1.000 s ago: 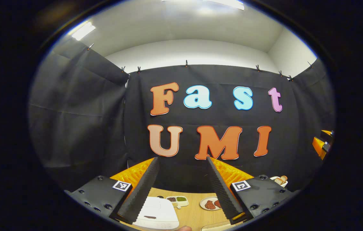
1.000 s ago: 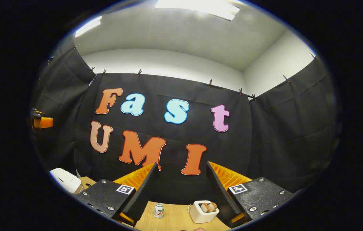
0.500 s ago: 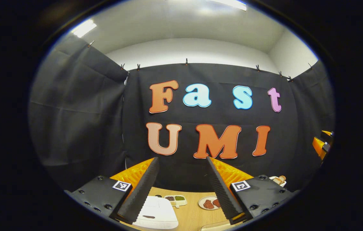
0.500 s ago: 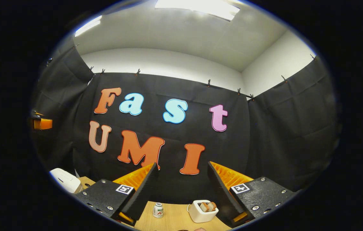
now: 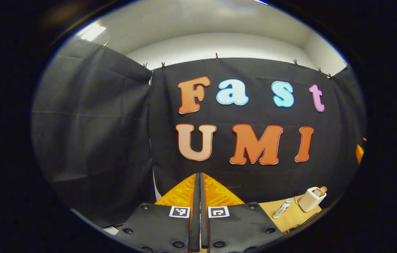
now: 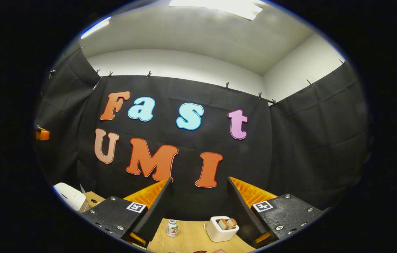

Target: Close the left gripper, press the button to open the rice cooker; take a wooden spoon from the chopstick holder with the right hand, scoop a spoonful of rice and pour it into the rice cooker, then put the wooden spoon back into the chopstick holder.

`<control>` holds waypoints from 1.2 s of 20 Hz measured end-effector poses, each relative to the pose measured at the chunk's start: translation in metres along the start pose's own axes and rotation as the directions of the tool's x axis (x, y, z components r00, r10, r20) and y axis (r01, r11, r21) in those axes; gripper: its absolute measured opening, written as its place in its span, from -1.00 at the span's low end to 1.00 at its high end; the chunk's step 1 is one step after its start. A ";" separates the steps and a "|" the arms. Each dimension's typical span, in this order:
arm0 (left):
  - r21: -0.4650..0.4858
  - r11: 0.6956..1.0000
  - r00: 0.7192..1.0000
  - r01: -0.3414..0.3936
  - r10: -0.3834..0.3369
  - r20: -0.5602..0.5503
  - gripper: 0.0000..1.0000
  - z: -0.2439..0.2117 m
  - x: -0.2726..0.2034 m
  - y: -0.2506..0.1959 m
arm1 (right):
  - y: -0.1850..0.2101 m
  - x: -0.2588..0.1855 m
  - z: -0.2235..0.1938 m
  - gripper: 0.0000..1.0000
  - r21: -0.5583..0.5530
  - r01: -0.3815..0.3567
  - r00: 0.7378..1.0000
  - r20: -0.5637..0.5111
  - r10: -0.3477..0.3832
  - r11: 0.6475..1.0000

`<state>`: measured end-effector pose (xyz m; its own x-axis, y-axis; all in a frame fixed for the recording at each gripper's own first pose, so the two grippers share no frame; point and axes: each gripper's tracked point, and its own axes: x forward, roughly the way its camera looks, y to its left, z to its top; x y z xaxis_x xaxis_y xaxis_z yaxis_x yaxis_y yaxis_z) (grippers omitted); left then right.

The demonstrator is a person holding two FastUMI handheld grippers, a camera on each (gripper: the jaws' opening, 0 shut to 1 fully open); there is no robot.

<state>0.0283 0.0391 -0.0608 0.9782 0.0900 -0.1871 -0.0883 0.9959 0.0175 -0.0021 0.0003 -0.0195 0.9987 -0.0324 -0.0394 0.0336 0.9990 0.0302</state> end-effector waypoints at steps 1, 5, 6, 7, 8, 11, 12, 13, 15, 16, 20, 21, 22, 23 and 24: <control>0.001 1.000 0.999 -0.004 0.004 -0.050 -0.89 -0.013 0.004 0.002 | 0.001 0.001 -0.002 0.89 0.001 0.003 1.000 -0.004 -0.003 1.000; -0.054 0.998 0.974 -0.032 0.019 -0.227 -0.89 -0.061 0.028 0.023 | 0.001 0.002 -0.010 0.89 -0.003 0.019 1.000 -0.023 -0.020 1.000; -0.073 0.997 0.961 -0.038 0.016 -0.275 -0.89 -0.075 0.032 0.026 | 0.002 0.002 -0.013 0.89 -0.006 0.024 0.999 -0.032 -0.025 1.000; -0.089 0.995 0.947 -0.041 0.010 -0.322 -0.89 -0.088 0.036 0.029 | 0.001 0.002 -0.017 0.89 -0.011 0.033 0.999 -0.043 -0.033 0.999; -0.104 0.994 0.930 -0.046 0.005 -0.368 -0.89 -0.104 0.040 0.033 | -0.001 0.001 -0.020 0.89 -0.016 0.042 0.998 -0.053 -0.043 0.999; -0.170 0.982 0.855 -0.079 -0.021 -0.519 -0.89 -0.150 0.046 0.046 | 0.001 -0.002 -0.025 0.89 -0.015 0.055 0.996 -0.070 -0.056 0.998; -0.189 0.977 0.825 -0.095 -0.030 -0.565 -0.89 -0.166 0.049 0.051 | 0.002 -0.003 -0.027 0.89 -0.015 0.060 0.995 -0.075 -0.061 0.998; -0.205 0.973 0.797 -0.109 -0.038 -0.603 -0.89 -0.181 0.052 0.056 | 0.003 -0.004 -0.029 0.89 -0.016 0.068 0.994 -0.082 -0.069 0.998; -0.238 0.962 0.749 -0.135 -0.058 -0.660 -0.89 -0.205 0.052 0.063 | 0.001 -0.006 -0.034 0.89 -0.020 0.084 0.992 -0.097 -0.086 0.996; -0.253 0.956 0.730 -0.150 -0.065 -0.680 -0.89 -0.218 0.054 0.067 | 0.001 -0.007 -0.036 0.89 -0.022 0.092 0.990 -0.106 -0.094 0.996; -0.286 0.941 0.635 -0.180 -0.111 -0.764 -0.89 -0.263 0.056 0.075 | 0.001 -0.013 -0.045 0.89 -0.023 0.126 0.982 -0.140 -0.128 0.992; -0.291 0.940 0.611 -0.180 -0.125 -0.782 -0.89 -0.274 0.056 0.075 | 0.002 -0.016 -0.047 0.89 -0.022 0.133 0.980 -0.148 -0.134 0.991; -0.287 0.941 0.583 -0.181 -0.132 -0.801 -0.89 -0.284 0.054 0.076 | 0.003 -0.018 -0.049 0.89 -0.021 0.142 0.977 -0.156 -0.144 0.990; -0.285 0.941 0.555 -0.180 -0.142 -0.820 -0.88 -0.296 0.052 0.077 | 0.003 -0.021 -0.052 0.89 -0.021 0.150 0.975 -0.166 -0.151 0.989; -0.278 0.943 0.531 -0.182 -0.143 -0.835 -0.88 -0.303 0.050 0.079 | 0.002 -0.025 -0.055 0.89 -0.022 0.157 0.972 -0.176 -0.159 0.987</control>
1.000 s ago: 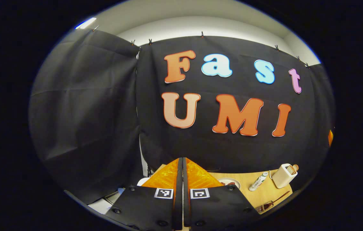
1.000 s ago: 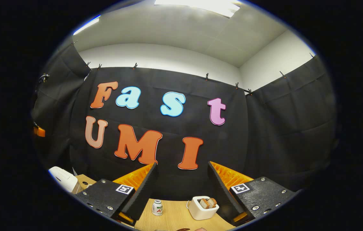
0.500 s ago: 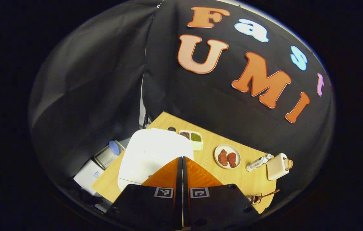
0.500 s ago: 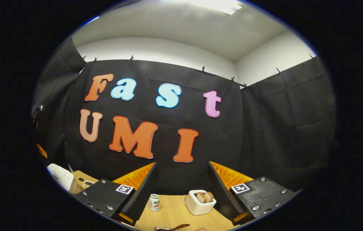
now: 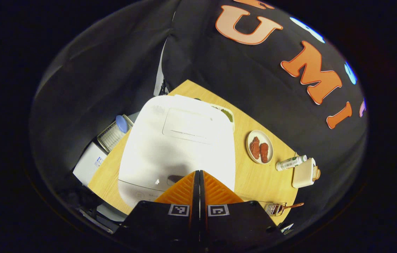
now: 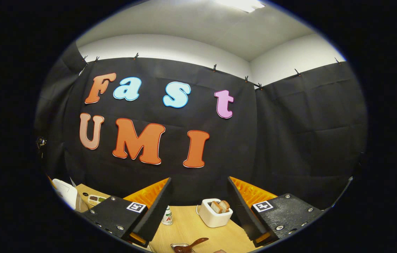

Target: Close the left gripper, press the button to open the rice cooker; take a wooden spoon from the chopstick holder with the right hand, scoop a spoonful of rice and pour it into the rice cooker, then put the wooden spoon back into the chopstick holder.

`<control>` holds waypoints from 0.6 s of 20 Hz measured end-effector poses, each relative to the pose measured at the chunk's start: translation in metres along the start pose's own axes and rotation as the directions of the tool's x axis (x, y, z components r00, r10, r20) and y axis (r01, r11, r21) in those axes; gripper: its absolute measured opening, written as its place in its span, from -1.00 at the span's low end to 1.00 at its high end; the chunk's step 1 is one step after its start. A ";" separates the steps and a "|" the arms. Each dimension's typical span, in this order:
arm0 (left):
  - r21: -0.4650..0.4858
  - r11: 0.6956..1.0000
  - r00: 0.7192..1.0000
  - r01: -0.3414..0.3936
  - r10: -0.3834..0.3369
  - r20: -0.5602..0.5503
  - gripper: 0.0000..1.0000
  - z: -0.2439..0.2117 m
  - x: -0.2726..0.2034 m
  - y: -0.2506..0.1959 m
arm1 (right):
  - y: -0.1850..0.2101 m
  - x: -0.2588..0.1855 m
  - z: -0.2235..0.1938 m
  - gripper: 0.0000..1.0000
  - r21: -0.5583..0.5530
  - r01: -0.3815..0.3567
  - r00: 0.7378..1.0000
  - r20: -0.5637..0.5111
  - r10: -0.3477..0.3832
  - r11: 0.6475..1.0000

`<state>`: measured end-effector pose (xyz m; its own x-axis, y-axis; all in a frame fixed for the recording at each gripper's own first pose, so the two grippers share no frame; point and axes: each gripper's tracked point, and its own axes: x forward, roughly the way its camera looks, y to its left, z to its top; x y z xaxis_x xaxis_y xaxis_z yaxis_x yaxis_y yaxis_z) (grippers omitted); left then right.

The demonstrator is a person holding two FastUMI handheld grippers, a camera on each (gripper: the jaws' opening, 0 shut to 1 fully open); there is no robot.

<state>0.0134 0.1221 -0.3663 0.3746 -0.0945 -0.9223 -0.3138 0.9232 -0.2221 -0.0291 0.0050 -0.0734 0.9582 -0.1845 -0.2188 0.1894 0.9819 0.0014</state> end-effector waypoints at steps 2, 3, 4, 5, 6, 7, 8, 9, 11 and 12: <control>0.009 1.000 0.999 -0.010 0.010 -0.042 -0.89 -0.009 0.016 0.005 | 0.002 -0.004 -0.005 0.89 -0.005 0.013 1.000 -0.021 -0.013 1.000; 0.010 1.000 0.998 -0.011 0.011 -0.062 -0.89 -0.014 0.021 0.008 | 0.000 -0.005 -0.008 0.89 -0.010 0.019 0.999 -0.031 -0.020 1.000; 0.008 1.000 0.997 -0.014 0.015 -0.082 -0.89 -0.018 0.026 0.010 | 0.001 -0.006 -0.010 0.89 -0.017 0.023 0.999 -0.038 -0.024 1.000; -0.001 1.000 0.996 -0.009 0.009 -0.090 -0.89 -0.020 0.029 0.010 | 0.000 -0.007 -0.013 0.89 -0.025 0.029 0.999 -0.044 -0.030 0.999; -0.002 1.000 0.997 -0.005 0.004 -0.077 -0.88 -0.014 0.030 0.010 | -0.001 -0.008 -0.015 0.89 -0.030 0.029 0.998 -0.052 -0.030 0.999; 0.002 1.000 0.997 -0.003 0.003 -0.079 -0.88 -0.017 0.032 0.010 | 0.001 -0.007 -0.016 0.89 -0.029 0.026 0.998 -0.053 -0.027 0.999; -0.004 1.000 0.996 -0.003 0.002 -0.084 -0.89 -0.018 0.030 0.011 | 0.002 -0.007 -0.019 0.89 -0.026 0.017 0.998 -0.056 -0.018 1.000; -0.006 1.000 0.998 0.001 -0.002 -0.070 -0.88 -0.016 0.030 0.011 | 0.005 -0.005 -0.020 0.89 -0.021 0.004 0.998 -0.057 -0.006 1.000; -0.002 1.000 1.000 0.003 -0.003 -0.024 -0.89 -0.015 0.021 0.007 | 0.006 -0.002 -0.024 0.89 -0.020 -0.022 0.998 -0.063 0.021 1.000; 0.006 1.000 1.000 0.004 -0.005 0.026 -0.88 -0.009 0.013 0.005 | 0.005 0.002 -0.026 0.89 -0.023 -0.031 0.997 -0.065 0.029 0.999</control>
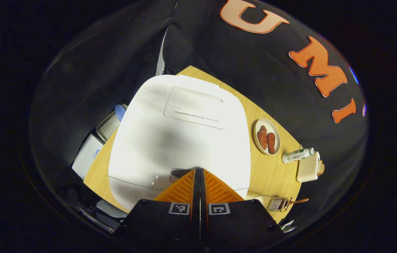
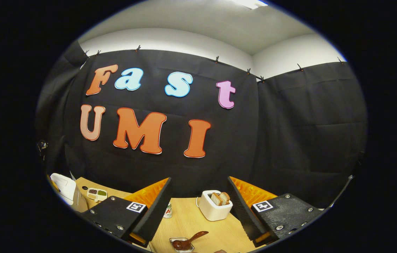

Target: Close the left gripper, press the button to open the rice cooker; take a wooden spoon from the chopstick holder with the right hand, scoop a spoonful of rice and pour it into the rice cooker, then put the wooden spoon back into the chopstick holder.

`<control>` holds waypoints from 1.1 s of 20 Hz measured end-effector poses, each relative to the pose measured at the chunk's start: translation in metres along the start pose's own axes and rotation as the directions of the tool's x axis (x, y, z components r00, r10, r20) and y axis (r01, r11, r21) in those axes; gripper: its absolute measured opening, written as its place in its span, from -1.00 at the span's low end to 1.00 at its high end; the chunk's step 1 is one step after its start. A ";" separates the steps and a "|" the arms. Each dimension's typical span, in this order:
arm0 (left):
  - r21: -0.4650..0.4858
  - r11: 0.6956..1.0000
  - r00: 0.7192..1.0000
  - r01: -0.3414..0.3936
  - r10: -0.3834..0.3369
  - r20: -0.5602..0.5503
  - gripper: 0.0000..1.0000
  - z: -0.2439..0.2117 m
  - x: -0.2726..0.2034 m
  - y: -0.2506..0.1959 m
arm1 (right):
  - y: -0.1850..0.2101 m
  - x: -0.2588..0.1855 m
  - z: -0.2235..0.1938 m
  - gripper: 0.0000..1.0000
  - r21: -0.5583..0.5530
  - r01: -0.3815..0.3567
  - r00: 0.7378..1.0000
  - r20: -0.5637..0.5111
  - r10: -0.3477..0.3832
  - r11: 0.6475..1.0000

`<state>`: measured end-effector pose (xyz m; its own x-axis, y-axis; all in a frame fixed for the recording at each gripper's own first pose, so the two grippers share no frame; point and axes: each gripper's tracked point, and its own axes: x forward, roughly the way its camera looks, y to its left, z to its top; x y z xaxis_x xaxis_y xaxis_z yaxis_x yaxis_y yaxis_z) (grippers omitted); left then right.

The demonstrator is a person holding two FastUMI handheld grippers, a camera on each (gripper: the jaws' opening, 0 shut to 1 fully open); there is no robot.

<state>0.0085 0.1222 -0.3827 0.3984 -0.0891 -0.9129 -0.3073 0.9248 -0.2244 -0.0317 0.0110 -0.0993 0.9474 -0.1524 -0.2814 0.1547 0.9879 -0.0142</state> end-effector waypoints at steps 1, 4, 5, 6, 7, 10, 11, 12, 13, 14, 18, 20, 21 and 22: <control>0.007 1.000 0.998 0.002 -0.002 0.064 -0.88 0.011 -0.011 -0.003 | -0.002 0.004 -0.003 0.89 0.000 -0.009 1.000 -0.007 0.009 1.000; 0.020 0.999 0.969 -0.028 0.022 0.245 -0.89 0.039 -0.046 -0.009 | -0.006 0.013 -0.012 0.89 0.025 -0.042 0.999 -0.025 0.043 0.999; 0.020 0.999 0.955 -0.034 0.026 0.297 -0.91 0.046 -0.057 -0.014 | -0.007 0.016 -0.014 0.90 0.033 -0.052 0.998 -0.027 0.053 0.998; 0.020 0.999 0.941 -0.038 0.029 0.338 -0.91 0.053 -0.067 -0.017 | -0.008 0.018 -0.016 0.89 0.038 -0.061 0.998 -0.027 0.062 0.997; 0.019 0.999 0.931 -0.048 0.037 0.363 -0.89 0.054 -0.073 -0.019 | -0.010 0.020 -0.018 0.90 0.039 -0.066 0.997 -0.029 0.067 0.997; -0.002 1.000 0.926 -0.028 0.026 0.378 -0.89 0.044 -0.084 -0.030 | -0.018 0.025 -0.033 0.89 0.043 -0.077 0.995 -0.054 0.079 0.996; 0.007 1.000 0.919 -0.030 0.025 0.394 -0.89 0.043 -0.088 -0.033 | -0.020 0.027 -0.039 0.89 0.047 -0.080 0.995 -0.063 0.083 0.996; 0.023 0.999 0.910 -0.035 0.022 0.415 -0.89 0.042 -0.092 -0.034 | -0.022 0.027 -0.045 0.89 0.051 -0.082 0.993 -0.076 0.086 0.995; 0.044 0.998 0.897 -0.037 0.014 0.441 -0.89 0.042 -0.099 -0.039 | -0.023 0.029 -0.051 0.89 0.058 -0.090 0.991 -0.091 0.095 0.994; 0.065 0.997 0.886 -0.039 0.005 0.464 -0.89 0.040 -0.106 -0.047 | -0.023 0.030 -0.060 0.89 0.065 -0.097 0.989 -0.109 0.103 0.993; 0.134 0.987 0.817 -0.084 -0.009 0.577 -0.89 0.045 -0.137 -0.073 | -0.023 0.033 -0.090 0.90 0.080 -0.127 0.975 -0.171 0.139 0.989; 0.171 0.979 0.786 -0.114 -0.017 0.618 -0.89 0.042 -0.153 -0.082 | -0.022 0.035 -0.108 0.89 0.092 -0.139 0.967 -0.204 0.155 0.986; 0.192 0.973 0.771 -0.130 -0.022 0.637 -0.89 0.043 -0.158 -0.090 | -0.021 0.036 -0.118 0.89 0.104 -0.147 0.960 -0.226 0.168 0.984; 0.205 0.968 0.757 -0.146 -0.024 0.653 -0.89 0.043 -0.165 -0.096 | -0.020 0.037 -0.129 0.90 0.117 -0.155 0.952 -0.249 0.180 0.981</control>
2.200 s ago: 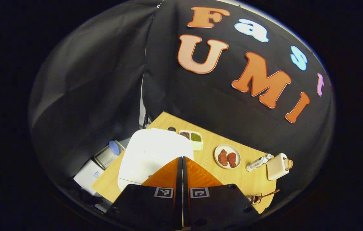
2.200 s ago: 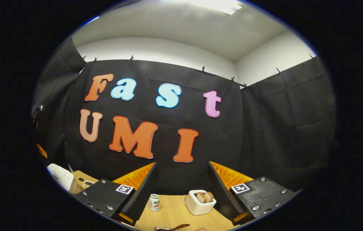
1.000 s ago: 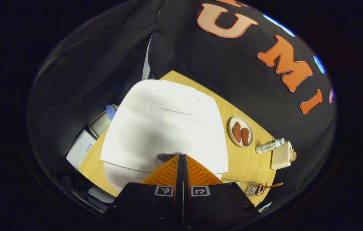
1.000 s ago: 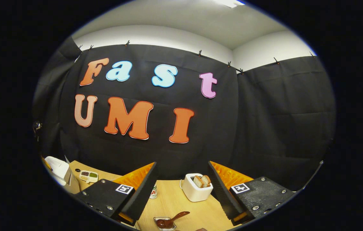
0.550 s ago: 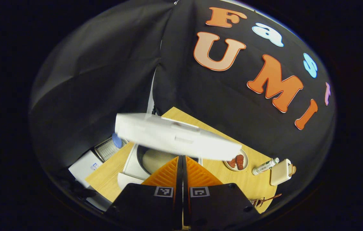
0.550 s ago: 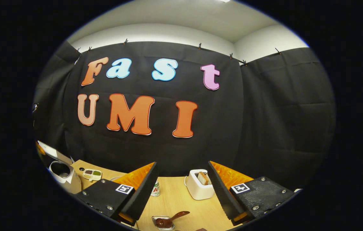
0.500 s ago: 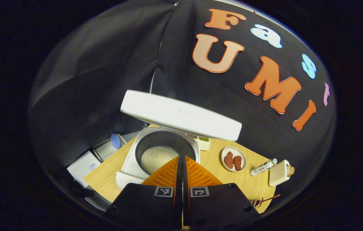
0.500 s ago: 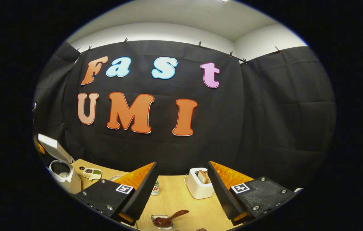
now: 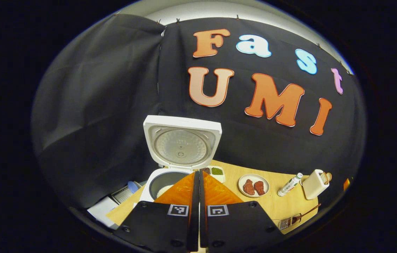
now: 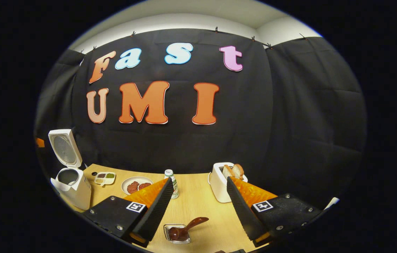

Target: Close the left gripper, press the button to open the rice cooker; take a wooden spoon from the chopstick holder with the right hand, scoop a spoonful of rice and pour it into the rice cooker, then put the wooden spoon back into the chopstick holder.

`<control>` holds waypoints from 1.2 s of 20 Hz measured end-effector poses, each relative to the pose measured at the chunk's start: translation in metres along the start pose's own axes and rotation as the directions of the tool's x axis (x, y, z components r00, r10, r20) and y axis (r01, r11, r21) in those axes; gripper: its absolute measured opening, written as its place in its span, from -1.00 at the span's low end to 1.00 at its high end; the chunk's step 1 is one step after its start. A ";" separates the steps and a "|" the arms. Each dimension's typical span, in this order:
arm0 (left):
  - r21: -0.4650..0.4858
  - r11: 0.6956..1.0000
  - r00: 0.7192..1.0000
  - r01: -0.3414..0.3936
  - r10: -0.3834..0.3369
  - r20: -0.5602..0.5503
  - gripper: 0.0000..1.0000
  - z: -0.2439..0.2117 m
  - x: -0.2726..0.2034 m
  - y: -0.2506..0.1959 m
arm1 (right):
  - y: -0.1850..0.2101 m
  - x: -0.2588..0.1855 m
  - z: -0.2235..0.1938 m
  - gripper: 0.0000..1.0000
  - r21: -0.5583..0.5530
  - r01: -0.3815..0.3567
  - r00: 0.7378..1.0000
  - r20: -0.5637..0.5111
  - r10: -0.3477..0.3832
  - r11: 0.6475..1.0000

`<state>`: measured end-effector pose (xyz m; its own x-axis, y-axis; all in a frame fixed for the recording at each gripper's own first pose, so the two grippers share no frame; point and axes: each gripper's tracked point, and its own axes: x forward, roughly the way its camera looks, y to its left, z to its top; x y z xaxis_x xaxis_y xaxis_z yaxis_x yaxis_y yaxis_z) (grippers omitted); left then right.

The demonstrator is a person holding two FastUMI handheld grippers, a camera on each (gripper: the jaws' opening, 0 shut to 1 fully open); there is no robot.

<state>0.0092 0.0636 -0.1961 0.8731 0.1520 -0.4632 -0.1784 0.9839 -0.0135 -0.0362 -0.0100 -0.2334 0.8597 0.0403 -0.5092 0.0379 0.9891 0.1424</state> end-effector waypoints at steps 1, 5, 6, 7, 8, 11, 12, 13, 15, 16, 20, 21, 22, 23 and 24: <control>0.024 1.000 1.000 -0.009 0.009 0.016 -0.89 0.000 -0.003 -0.002 | -0.001 0.004 -0.013 0.90 0.010 -0.008 0.999 -0.033 0.008 1.000; 0.097 0.994 0.995 -0.057 0.048 0.086 -0.62 0.013 -0.028 -0.012 | -0.001 0.019 -0.062 0.90 0.098 -0.040 0.988 -0.146 0.054 0.994; 0.113 0.992 0.994 -0.058 0.047 0.102 -0.50 0.015 -0.031 -0.017 | -0.001 0.022 -0.073 0.90 0.122 -0.045 0.983 -0.172 0.066 0.991; 0.130 0.989 0.991 -0.066 0.051 0.120 -0.29 0.019 -0.036 -0.020 | -0.001 0.023 -0.085 0.90 0.147 -0.052 0.977 -0.197 0.080 0.988; 0.142 0.987 0.988 -0.074 0.054 0.144 0.00 0.023 -0.042 -0.023 | 0.000 0.026 -0.095 0.89 0.170 -0.058 0.972 -0.215 0.095 0.984; 0.154 0.982 0.977 -0.109 0.078 0.198 0.51 0.034 -0.059 -0.027 | 0.000 0.037 -0.127 0.89 0.207 -0.058 0.954 -0.276 0.115 0.977; 0.155 0.981 0.973 -0.118 0.083 0.214 0.63 0.038 -0.064 -0.029 | 0.000 0.039 -0.137 0.89 0.215 -0.058 0.949 -0.292 0.121 0.975; 0.157 0.980 0.970 -0.125 0.087 0.226 0.65 0.039 -0.070 -0.032 | 0.001 0.042 -0.146 0.89 0.225 -0.059 0.943 -0.307 0.128 0.973; 0.165 0.976 0.964 -0.144 0.100 0.247 0.80 0.042 -0.079 -0.034 | 0.001 0.047 -0.165 0.88 0.256 -0.066 0.930 -0.333 0.153 0.964; 0.170 0.974 0.961 -0.149 0.102 0.257 0.84 0.044 -0.083 -0.036 | 0.001 0.049 -0.173 0.88 0.279 -0.068 0.924 -0.345 0.167 0.958; 0.220 0.956 0.948 -0.194 0.125 0.294 0.87 0.048 -0.097 -0.045 | 0.009 0.061 -0.189 0.87 0.370 -0.093 0.906 -0.354 0.232 0.924; 0.233 0.953 0.942 -0.196 0.117 0.314 0.94 0.049 -0.101 -0.051 | 0.010 0.064 -0.191 0.82 0.371 -0.101 0.903 -0.355 0.241 0.923; 0.249 0.948 0.938 -0.196 0.108 0.328 0.87 0.052 -0.105 -0.057 | 0.011 0.066 -0.193 0.70 0.370 -0.111 0.902 -0.352 0.250 0.922; 0.266 0.943 0.934 -0.199 0.101 0.342 0.87 0.052 -0.106 -0.063 | 0.013 0.068 -0.194 0.64 0.371 -0.119 0.900 -0.351 0.258 0.921; 0.278 0.939 0.931 -0.201 0.094 0.353 0.87 0.055 -0.107 -0.067 | 0.016 0.070 -0.194 0.50 0.379 -0.131 0.897 -0.348 0.272 0.916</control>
<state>-0.0478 -0.0131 -0.0972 0.9561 0.2677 -0.1194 -0.2167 0.9198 0.3272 -0.0741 0.0356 -0.4310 0.6041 0.3548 -0.7135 0.1156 0.8470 0.5190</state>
